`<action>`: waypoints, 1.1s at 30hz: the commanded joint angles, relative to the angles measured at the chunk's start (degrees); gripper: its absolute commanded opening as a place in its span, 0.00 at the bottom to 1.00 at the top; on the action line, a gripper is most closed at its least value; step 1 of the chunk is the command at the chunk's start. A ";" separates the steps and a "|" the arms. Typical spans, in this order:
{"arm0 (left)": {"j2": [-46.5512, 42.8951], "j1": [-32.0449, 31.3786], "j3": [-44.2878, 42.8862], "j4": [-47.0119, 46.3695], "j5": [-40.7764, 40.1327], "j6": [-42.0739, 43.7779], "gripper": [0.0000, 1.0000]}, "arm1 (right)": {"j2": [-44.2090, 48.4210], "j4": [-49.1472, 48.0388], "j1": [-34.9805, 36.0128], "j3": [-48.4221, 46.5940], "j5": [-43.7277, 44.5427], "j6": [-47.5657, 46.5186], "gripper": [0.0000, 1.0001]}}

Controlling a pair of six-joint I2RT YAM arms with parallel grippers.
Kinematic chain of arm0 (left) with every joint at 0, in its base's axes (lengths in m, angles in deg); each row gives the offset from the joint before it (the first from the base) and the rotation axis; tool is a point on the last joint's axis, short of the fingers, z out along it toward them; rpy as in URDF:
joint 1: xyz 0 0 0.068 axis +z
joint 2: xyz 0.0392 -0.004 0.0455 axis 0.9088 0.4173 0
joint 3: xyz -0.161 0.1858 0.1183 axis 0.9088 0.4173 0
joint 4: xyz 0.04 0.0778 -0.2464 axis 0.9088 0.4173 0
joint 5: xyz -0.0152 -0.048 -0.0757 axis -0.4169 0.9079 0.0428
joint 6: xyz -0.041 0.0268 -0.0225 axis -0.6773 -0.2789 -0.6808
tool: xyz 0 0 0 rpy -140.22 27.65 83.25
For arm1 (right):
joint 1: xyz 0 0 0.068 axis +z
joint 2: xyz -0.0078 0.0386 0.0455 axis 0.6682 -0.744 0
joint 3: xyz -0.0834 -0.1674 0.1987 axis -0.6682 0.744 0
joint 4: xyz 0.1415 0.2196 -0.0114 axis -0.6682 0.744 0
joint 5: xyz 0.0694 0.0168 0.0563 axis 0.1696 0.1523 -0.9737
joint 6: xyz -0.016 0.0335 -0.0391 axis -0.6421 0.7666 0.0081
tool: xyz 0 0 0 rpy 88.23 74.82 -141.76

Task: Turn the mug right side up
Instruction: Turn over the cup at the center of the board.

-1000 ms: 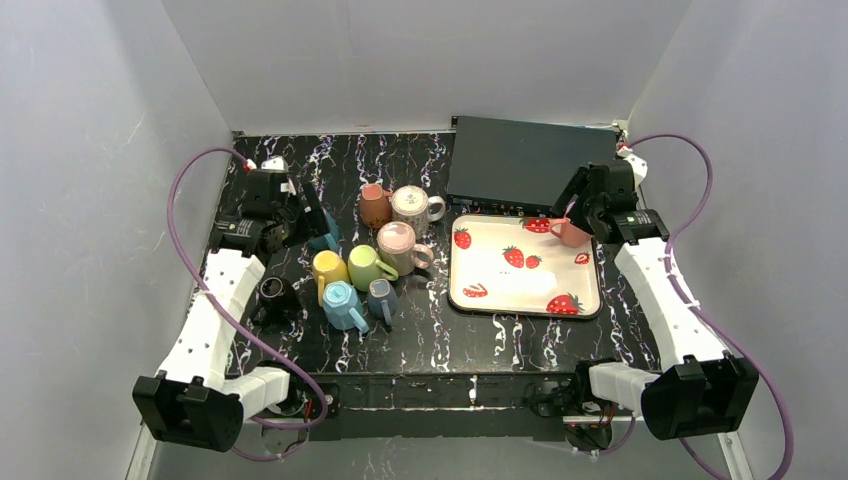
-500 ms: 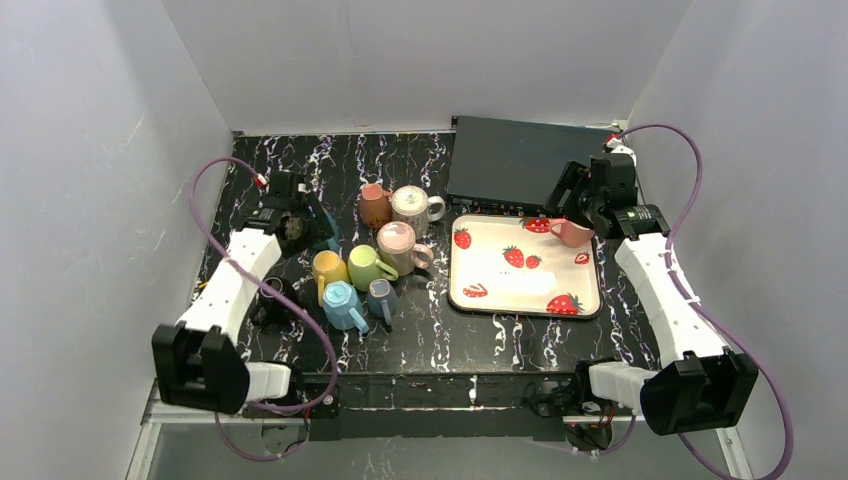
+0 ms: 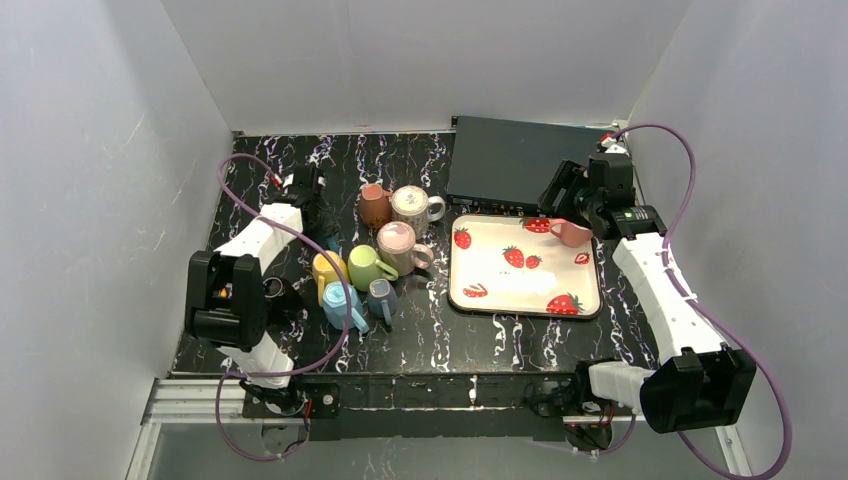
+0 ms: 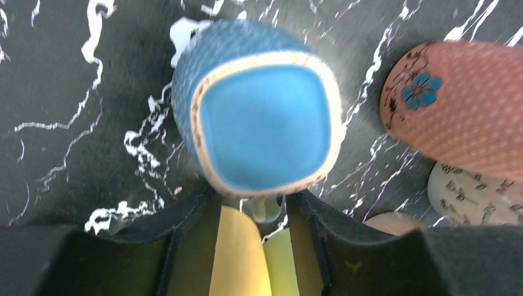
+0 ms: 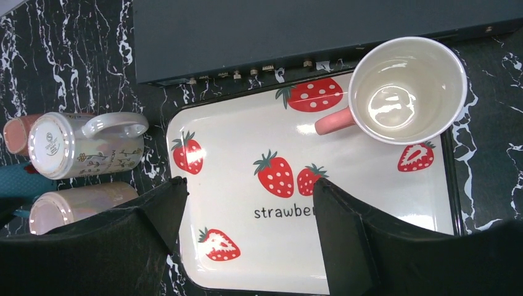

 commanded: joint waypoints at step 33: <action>-13.08 -2.30 -31.08 3.40 35.31 8.53 0.00 | 4.49 -42.39 1.53 13.18 -33.00 27.98 0.91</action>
